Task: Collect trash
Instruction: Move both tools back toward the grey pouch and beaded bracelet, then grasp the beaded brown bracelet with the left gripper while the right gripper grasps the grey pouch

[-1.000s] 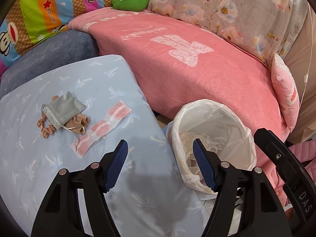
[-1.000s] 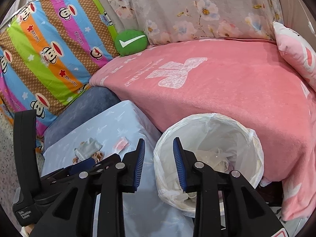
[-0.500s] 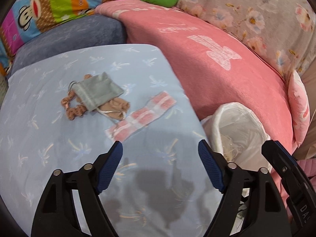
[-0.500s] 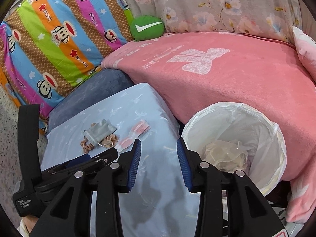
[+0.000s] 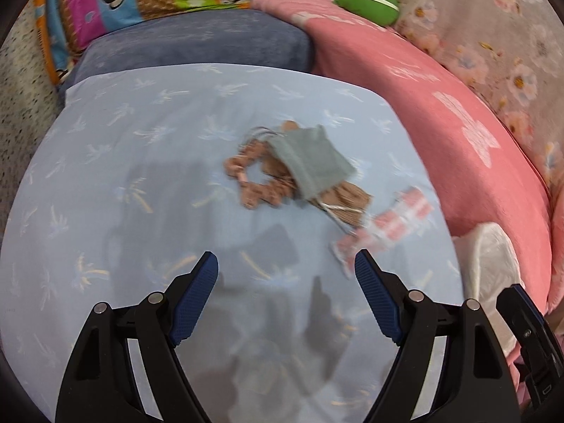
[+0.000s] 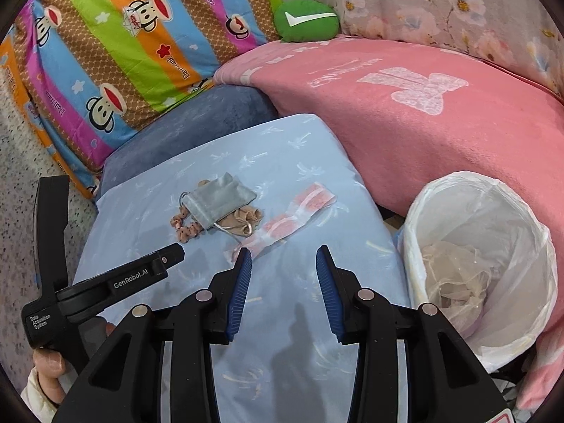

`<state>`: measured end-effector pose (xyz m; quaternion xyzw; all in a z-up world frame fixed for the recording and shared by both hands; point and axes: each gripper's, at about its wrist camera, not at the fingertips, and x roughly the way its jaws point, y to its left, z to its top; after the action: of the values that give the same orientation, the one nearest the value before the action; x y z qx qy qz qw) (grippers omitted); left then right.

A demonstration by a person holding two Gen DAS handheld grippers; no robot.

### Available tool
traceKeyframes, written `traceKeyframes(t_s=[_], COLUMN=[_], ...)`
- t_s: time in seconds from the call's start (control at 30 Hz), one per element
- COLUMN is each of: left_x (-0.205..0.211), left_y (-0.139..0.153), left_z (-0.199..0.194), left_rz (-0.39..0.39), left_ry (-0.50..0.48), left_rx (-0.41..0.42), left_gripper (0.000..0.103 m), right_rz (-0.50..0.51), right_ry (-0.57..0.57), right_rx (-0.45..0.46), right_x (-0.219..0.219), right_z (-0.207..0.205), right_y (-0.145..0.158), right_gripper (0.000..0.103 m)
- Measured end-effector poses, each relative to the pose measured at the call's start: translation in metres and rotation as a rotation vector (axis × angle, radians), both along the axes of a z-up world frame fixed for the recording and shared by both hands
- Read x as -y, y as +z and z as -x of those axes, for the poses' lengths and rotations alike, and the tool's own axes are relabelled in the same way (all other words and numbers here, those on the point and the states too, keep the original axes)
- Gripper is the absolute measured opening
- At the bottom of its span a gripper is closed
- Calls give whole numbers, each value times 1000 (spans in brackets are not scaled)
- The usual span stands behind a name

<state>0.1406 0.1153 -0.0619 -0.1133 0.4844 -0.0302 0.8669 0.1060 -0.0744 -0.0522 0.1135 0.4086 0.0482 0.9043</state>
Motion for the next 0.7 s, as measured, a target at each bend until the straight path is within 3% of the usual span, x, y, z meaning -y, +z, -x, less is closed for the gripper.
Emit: traceKeyframes(t_s=[0.23, 0.5, 0.7], left_x=[-35, -45, -46], left_y=[-10, -31, -42], left_z=[-27, -57, -73], left_rz=[2, 0, 24], left_ry=[68, 85, 62], left_rx=[-13, -43, -57], left_gripper=[76, 75, 64], right_rz=[-27, -56, -75], right_ry=[46, 89, 120], right_rx=[-38, -82, -102], right_x=[-29, -61, -79], right_z=[-43, -94, -125], right_y=[-16, -41, -64], right_gripper=[38, 38, 38])
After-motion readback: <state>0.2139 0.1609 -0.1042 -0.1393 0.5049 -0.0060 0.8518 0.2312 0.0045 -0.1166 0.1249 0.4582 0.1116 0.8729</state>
